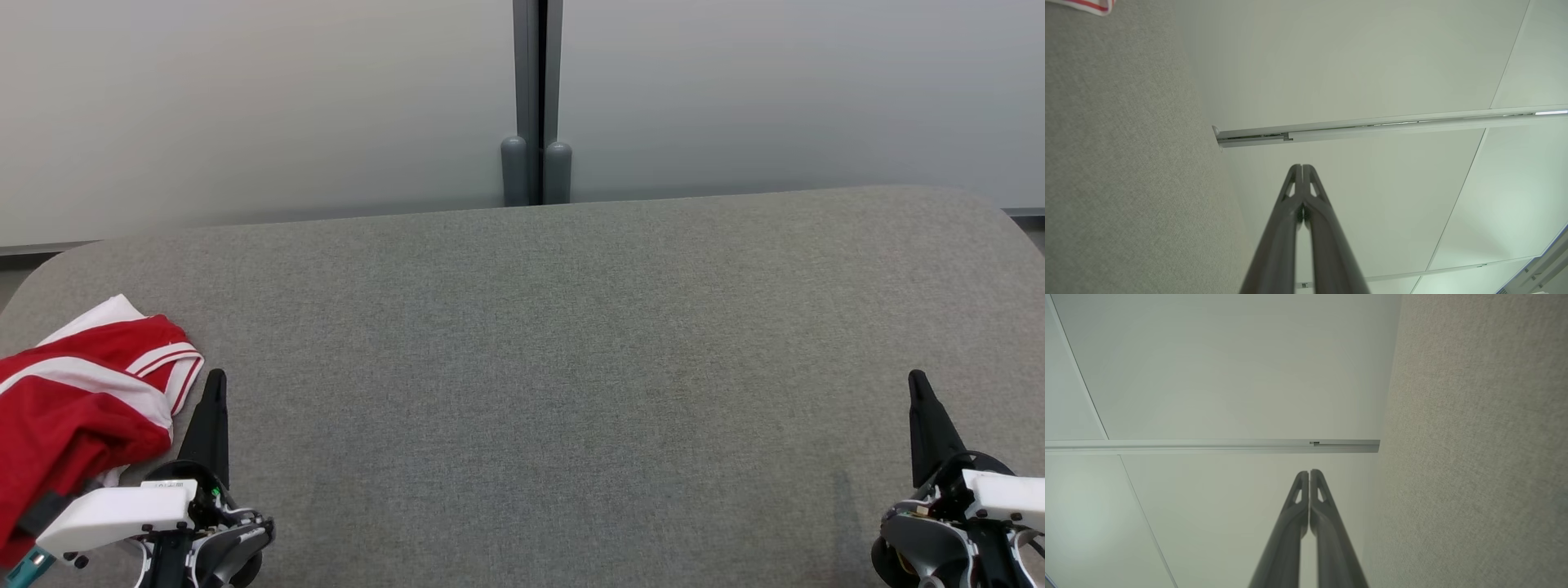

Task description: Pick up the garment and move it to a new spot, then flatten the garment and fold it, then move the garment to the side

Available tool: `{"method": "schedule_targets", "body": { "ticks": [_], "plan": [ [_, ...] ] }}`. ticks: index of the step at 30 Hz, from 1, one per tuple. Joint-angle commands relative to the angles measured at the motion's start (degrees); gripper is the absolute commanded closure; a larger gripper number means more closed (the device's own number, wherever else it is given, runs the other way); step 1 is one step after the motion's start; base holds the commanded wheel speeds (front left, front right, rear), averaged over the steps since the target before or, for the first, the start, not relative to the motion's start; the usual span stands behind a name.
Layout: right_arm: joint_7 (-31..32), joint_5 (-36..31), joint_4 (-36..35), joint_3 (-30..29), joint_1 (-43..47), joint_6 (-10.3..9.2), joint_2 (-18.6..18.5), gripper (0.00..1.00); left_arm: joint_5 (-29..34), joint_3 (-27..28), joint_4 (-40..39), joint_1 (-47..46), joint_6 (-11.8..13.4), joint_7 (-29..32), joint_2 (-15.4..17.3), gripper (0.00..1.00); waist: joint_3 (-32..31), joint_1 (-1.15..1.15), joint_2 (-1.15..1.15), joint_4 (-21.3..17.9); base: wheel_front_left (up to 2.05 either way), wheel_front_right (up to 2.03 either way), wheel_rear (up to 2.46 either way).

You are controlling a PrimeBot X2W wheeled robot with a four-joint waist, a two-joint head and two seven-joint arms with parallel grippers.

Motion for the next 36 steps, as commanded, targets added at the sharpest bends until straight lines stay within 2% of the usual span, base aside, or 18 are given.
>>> {"method": "schedule_targets", "body": {
  "ticks": [1, 7, 8, 17, 23, 36],
  "plan": [
    [0.34, -0.39, 0.1, -0.06, -0.65, 0.0, -0.04, 1.0, -0.08, 0.17, 0.03, -0.55, -0.26, 0.13, 0.14, 1.0, 0.0, 0.0, 0.0, 0.0, 0.0, 0.0, 0.0],
    [0.35, -0.4, 0.1, -0.07, -0.65, 0.0, -0.03, 1.0, -0.08, 0.17, 0.03, -0.55, -0.26, 0.13, 0.14, 1.0, 0.0, 0.0, 0.0, 0.0, 0.0, 0.0, 0.0],
    [0.01, 0.0, 0.0, -0.01, -0.01, 0.0, 0.0, 0.0, 0.0, 0.0, 0.0, 0.0, 0.0, 0.0, 0.0, 0.0, 0.0, 0.0, 0.0, 0.0, 0.0, 0.0, 0.0],
    [-1.56, -1.48, -1.5, 0.67, 0.7, -0.01, -0.07, 0.0, 0.54, -1.5, -0.45, -0.31, 0.02, -1.61, -0.08, 0.0, -0.03, 0.0, 0.0, 0.05, 0.0, 0.0, 0.0],
    [-3.53, -5.62, -2.56, 1.8, 1.09, -0.01, -1.26, 0.0, 3.17, -3.14, -1.62, -0.82, 0.0, -3.69, 0.67, 0.0, -0.1, 0.0, 0.0, 0.18, 0.0, 0.0, 0.0],
    [-5.65, -21.84, -6.4, 2.86, 1.63, -0.01, -2.65, 0.0, 19.69, -4.74, -4.07, -1.47, 0.25, -7.09, 1.73, 0.0, -0.49, 0.0, 0.0, 0.25, 0.0, 0.0, 0.0]
  ]
}}
